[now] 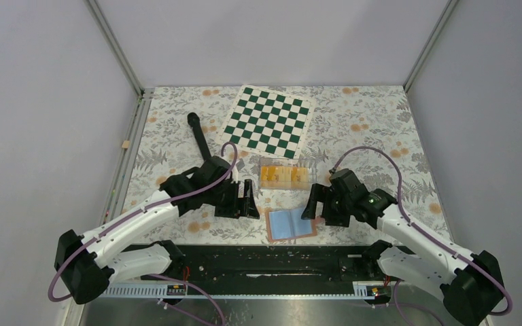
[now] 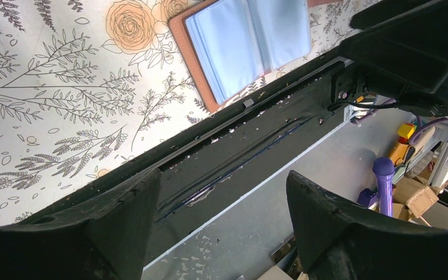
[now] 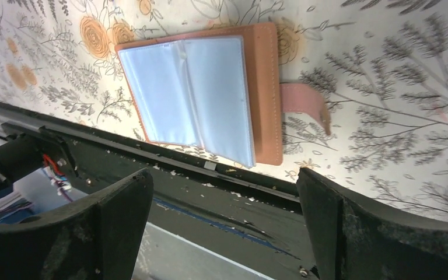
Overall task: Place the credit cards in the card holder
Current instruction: Place the card holder at the corner of the board, then move the storage box to the center of the board.
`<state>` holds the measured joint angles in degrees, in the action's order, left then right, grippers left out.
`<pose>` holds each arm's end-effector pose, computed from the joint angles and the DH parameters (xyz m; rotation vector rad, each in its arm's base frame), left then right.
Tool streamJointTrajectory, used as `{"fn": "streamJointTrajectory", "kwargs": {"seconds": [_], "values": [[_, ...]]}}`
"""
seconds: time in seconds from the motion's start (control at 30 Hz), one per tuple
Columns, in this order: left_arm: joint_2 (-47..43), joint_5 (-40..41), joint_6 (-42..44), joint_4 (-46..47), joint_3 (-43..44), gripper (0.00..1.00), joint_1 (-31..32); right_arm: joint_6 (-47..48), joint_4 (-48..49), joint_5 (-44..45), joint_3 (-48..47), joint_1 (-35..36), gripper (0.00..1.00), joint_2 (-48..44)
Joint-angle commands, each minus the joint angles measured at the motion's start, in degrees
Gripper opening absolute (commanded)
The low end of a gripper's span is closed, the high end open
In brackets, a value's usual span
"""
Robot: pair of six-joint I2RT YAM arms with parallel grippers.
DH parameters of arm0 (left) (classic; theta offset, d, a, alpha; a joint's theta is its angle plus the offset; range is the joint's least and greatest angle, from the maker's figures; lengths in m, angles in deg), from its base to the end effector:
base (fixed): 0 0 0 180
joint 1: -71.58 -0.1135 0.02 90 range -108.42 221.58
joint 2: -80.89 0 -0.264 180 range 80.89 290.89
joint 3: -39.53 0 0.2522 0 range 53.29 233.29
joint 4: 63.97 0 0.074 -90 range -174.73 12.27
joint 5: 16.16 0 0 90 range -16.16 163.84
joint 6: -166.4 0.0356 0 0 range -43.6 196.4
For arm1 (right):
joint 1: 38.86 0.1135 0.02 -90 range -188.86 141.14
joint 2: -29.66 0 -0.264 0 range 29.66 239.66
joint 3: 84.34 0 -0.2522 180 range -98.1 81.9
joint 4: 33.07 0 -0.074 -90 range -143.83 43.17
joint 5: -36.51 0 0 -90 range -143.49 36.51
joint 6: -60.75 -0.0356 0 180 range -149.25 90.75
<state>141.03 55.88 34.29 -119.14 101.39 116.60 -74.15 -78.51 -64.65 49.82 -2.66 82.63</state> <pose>0.1371 -0.1527 0.2634 0.2123 2.7326 -0.9364 0.1391 0.1104 0.2065 0.1140 2.6587 0.7832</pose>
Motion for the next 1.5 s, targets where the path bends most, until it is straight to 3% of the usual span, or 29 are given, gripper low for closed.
{"fn": "streamJointTrajectory", "kwargs": {"seconds": [0.0,0.23,0.37,0.43,0.6,0.83,1.17,1.27,1.47], "values": [[1.4,0.1,-0.3,2.2,2.2,0.78,0.2,7.4,-7.7,6.7,-6.6,-1.6,1.00,1.3],[2.2,-0.9,0.9,1.4,4.3,0.79,0.2,20.7,-11.1,6.1,-19.7,-12.7,0.99,14.0],[2.0,-1.3,1.0,1.2,3.9,0.79,0.1,24.0,-9.1,3.2,-27.5,-17.3,0.84,23.4],[1.9,-1.2,0.9,0.2,4.0,0.79,0.2,25.5,-9.9,1.1,-32.8,-17.4,0.81,29.3],[-0.2,0.3,1.0,-2.7,4.9,0.80,0.2,28.3,-12.5,-0.1,-43.0,-17.3,0.71,40.5],[-1.7,1.6,0.9,-4.7,5.7,0.80,0.1,28.2,-13.0,4.0,-44.3,-16.6,0.64,47.5],[-2.4,2.7,0.8,-5.4,5.9,0.76,0.1,27.9,-13.7,3.6,-46.3,-7.2,0.26,52.8],[-2.3,3.6,0.5,-5.8,6.4,0.75,-0.4,25.9,-14.4,3.2,-46.9,-5.2,0.22,52.7],[-0.2,3.0,1.4,-5.4,8.1,0.73,-3.6,24.0,-14.7,3.3,-48.2,-1.5,0.25,51.5]]}}
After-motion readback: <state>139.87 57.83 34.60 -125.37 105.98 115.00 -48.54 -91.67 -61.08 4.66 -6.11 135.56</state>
